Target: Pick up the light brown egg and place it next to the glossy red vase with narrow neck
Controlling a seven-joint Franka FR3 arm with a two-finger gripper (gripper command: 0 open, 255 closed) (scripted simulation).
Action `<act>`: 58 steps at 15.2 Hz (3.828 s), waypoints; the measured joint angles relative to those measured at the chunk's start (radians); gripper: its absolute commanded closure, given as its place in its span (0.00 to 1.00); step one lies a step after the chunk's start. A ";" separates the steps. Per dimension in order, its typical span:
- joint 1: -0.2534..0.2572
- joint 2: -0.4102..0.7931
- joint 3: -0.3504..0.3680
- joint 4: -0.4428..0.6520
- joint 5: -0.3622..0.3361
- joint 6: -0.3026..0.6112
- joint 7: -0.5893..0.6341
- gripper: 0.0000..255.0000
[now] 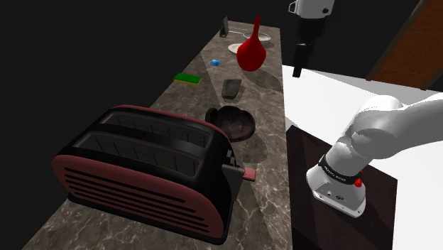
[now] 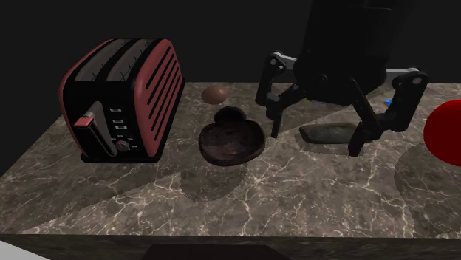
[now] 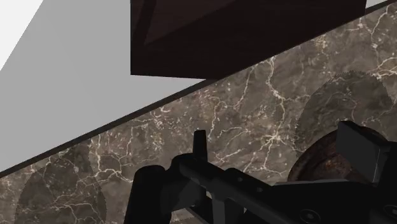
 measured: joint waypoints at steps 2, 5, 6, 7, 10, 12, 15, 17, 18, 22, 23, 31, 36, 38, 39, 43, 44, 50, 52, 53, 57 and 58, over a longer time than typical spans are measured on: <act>0.001 0.008 0.006 -0.004 0.010 0.013 0.014 0.00; 0.009 0.021 0.045 -0.039 0.067 0.072 0.094 0.00; 0.013 0.040 0.063 -0.038 0.091 0.095 0.127 0.00; 0.015 0.063 0.076 -0.040 0.111 0.125 0.155 0.00; 0.026 0.111 0.123 -0.065 0.173 0.218 0.246 0.00; 0.031 0.151 0.151 -0.076 0.210 0.285 0.300 0.00; 0.036 0.224 0.192 -0.058 0.259 0.366 0.380 0.00; 0.043 0.277 0.227 -0.049 0.291 0.431 0.439 0.00; 0.044 0.306 0.241 -0.048 0.304 0.468 0.464 0.00; 0.045 0.446 0.296 0.003 0.340 0.602 0.569 0.00; 0.043 0.470 0.303 0.013 0.345 0.627 0.588 0.00; 0.043 0.762 0.383 0.197 0.318 0.830 0.824 0.00; 0.063 0.945 0.390 0.343 0.251 0.920 0.977 0.00; 0.075 1.012 0.381 0.411 0.224 0.940 1.031 0.00; 0.079 1.033 0.378 0.429 0.216 0.948 1.046 0.00; 0.095 1.082 0.373 0.446 0.196 0.987 1.074 0.00; 0.099 1.095 0.371 0.452 0.191 0.994 1.078 0.00; 0.110 1.136 0.366 0.454 0.177 1.033 1.086 0.00; 0.111 1.136 0.366 0.454 0.177 1.033 1.086 0.00; 0.111 1.136 0.366 0.454 0.177 1.034 1.086 0.00; 0.110 1.135 0.365 0.455 0.177 1.034 1.086 1.00; 0.110 1.135 0.365 0.455 0.177 1.034 1.086 1.00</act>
